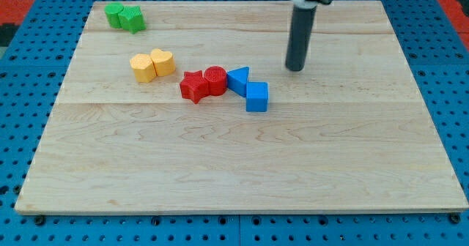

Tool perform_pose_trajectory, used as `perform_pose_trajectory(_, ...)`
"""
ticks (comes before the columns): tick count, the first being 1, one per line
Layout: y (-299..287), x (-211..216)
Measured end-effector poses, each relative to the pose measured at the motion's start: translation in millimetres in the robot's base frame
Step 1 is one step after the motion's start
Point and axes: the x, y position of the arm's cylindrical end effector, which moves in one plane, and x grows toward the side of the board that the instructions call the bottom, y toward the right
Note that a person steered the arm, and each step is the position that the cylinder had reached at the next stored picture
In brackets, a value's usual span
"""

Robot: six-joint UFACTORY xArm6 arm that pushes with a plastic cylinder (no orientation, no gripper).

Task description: Place the blue cube at the bottom of the red star

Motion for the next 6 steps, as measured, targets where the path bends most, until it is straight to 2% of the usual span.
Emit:
perform_pose_trajectory(1,-44,3)
perform_pose_trajectory(2,-67,81)
perform_pose_trajectory(4,-104,181)
perform_pose_trajectory(5,-145,191)
perform_pose_trajectory(6,-83,157)
